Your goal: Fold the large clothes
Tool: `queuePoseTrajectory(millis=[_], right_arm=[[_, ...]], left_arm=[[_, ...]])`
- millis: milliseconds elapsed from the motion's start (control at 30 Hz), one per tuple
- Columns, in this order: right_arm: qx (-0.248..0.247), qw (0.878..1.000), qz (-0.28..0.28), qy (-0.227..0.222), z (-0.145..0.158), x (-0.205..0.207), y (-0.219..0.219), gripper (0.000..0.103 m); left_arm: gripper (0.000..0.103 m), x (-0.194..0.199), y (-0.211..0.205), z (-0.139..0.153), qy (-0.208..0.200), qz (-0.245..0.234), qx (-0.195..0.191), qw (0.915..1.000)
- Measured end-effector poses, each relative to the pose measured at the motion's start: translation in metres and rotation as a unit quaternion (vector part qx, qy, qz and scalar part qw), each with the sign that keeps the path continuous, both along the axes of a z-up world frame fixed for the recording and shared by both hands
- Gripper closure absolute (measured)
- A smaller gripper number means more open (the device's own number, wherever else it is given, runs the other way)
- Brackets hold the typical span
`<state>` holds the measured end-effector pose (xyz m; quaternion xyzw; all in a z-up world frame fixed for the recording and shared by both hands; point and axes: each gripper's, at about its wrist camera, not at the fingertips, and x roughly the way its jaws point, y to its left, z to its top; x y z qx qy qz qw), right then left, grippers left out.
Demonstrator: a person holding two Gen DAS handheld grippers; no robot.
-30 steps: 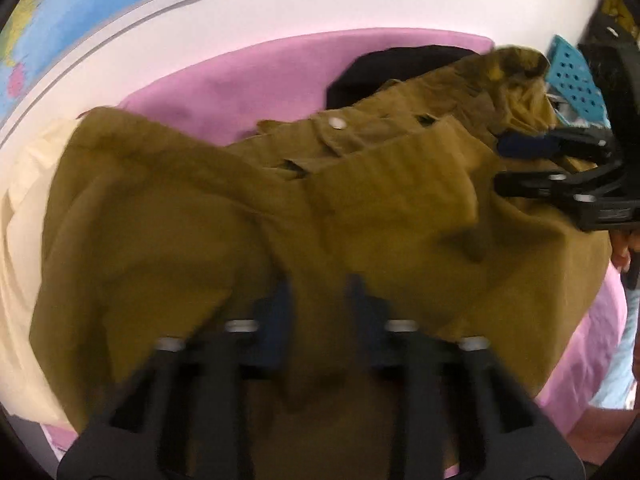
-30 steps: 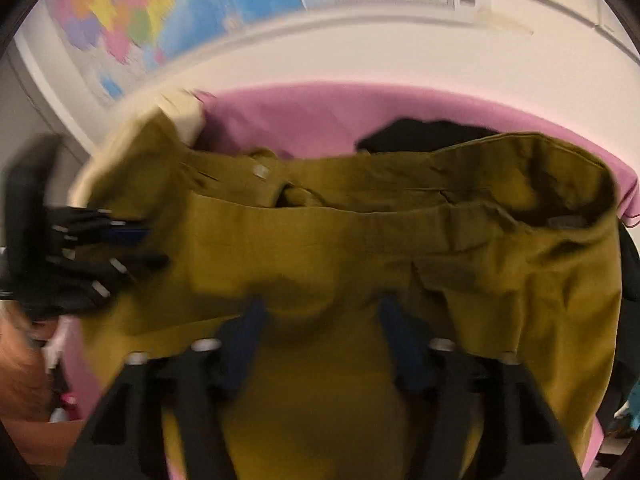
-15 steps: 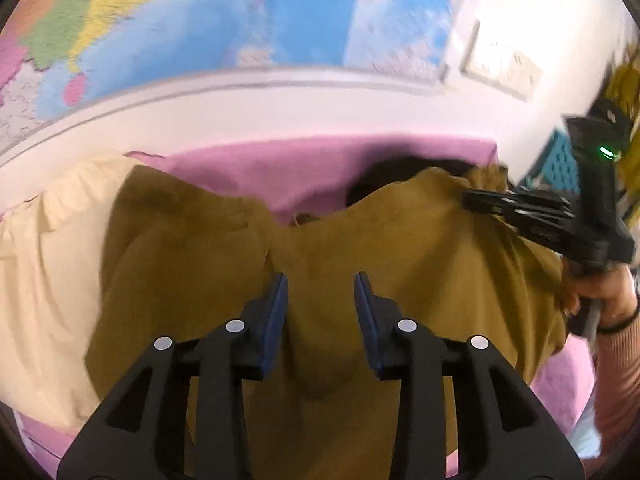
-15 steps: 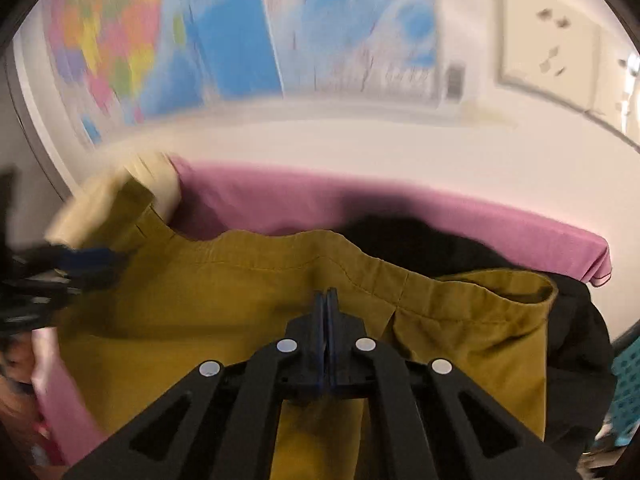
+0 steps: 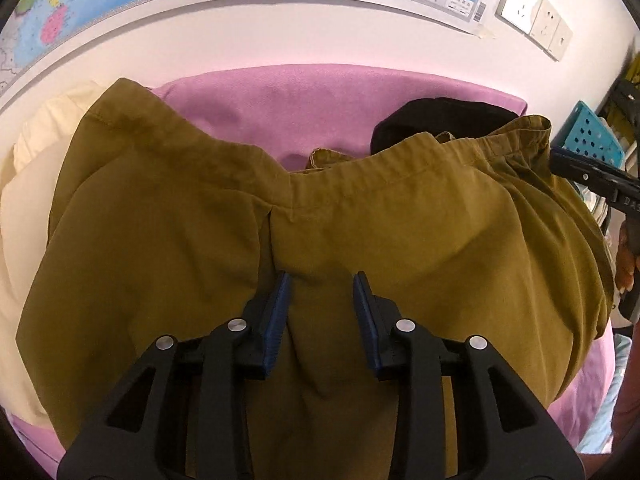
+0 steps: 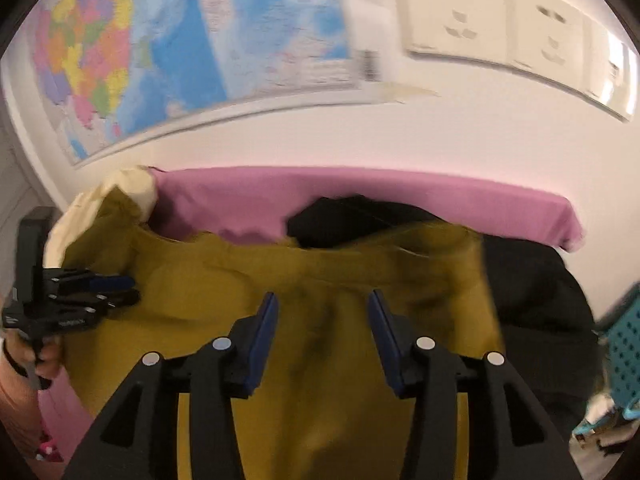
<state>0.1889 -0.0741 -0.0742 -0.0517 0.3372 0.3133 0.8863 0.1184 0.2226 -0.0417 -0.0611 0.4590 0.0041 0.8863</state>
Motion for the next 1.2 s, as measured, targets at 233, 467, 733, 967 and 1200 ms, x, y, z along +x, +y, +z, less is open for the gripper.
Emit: queuePoseTrajectory(millis=[233, 467, 733, 967, 1200], right_arm=[[0.046, 0.995, -0.034, 0.083, -0.062, 0.047, -0.044, 0.066], [0.075, 0.996, -0.022, 0.049, -0.036, 0.009, -0.060, 0.063], [0.083, 0.996, 0.026, 0.027, -0.034, -0.052, -0.050, 0.058], [0.092, 0.994, 0.016, 0.047, -0.076, -0.037, -0.054, 0.056], [0.111, 0.992, 0.011, 0.054, -0.085, -0.027, -0.054, 0.056]], left_arm=[[0.063, -0.009, -0.008, -0.008, -0.024, -0.007, 0.041, 0.9988], [0.052, -0.026, -0.019, 0.002, -0.042, 0.010, 0.078, 0.9960], [0.041, -0.063, -0.018, 0.020, -0.078, 0.023, 0.093, 0.9924], [0.042, -0.072, 0.013, 0.001, -0.081, 0.038, 0.048, 0.9948], [0.043, -0.069, 0.028, -0.018, -0.092, 0.047, -0.003, 0.9946]])
